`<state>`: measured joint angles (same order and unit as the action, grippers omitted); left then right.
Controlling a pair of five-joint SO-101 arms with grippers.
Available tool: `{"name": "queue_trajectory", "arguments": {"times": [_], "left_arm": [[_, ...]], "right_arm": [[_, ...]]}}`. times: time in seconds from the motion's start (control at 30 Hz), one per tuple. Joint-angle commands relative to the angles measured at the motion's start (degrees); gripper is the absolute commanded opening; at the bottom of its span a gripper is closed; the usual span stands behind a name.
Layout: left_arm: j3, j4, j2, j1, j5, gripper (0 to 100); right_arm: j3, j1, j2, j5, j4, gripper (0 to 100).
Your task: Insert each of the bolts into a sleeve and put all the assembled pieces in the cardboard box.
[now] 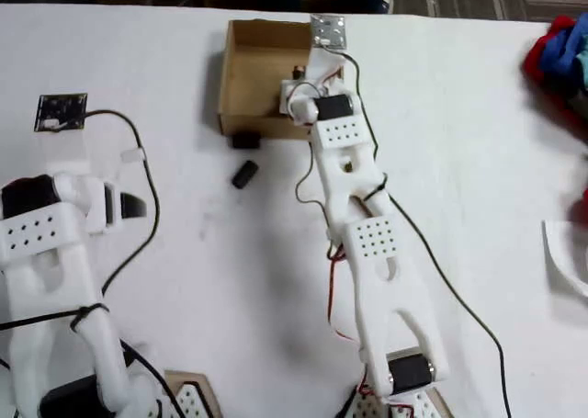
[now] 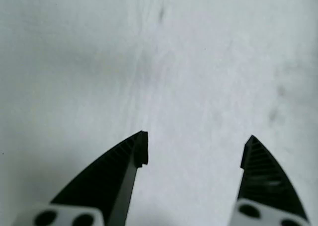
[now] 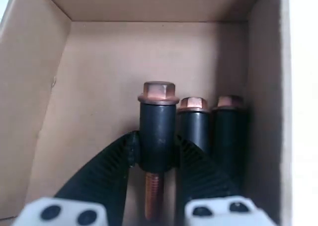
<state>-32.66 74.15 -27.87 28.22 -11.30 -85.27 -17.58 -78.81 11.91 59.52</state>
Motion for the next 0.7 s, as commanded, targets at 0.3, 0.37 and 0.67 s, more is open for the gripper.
{"name": "queue_trajectory", "arguments": {"times": [0.3,0.37,0.67], "left_arm": [[-0.13,-1.05,-0.62,0.18,-0.18,31],[-0.13,-0.97,-0.62,0.18,-0.18,31],[-0.13,-1.05,-0.35,0.18,-0.18,31]], "right_arm": [[-0.62,-0.31,1.10,-0.53,0.13,2.2],[-0.70,-0.31,1.01,-0.53,0.13,4.1],[-1.85,-0.22,1.54,-0.44,0.40,13.7]]}}
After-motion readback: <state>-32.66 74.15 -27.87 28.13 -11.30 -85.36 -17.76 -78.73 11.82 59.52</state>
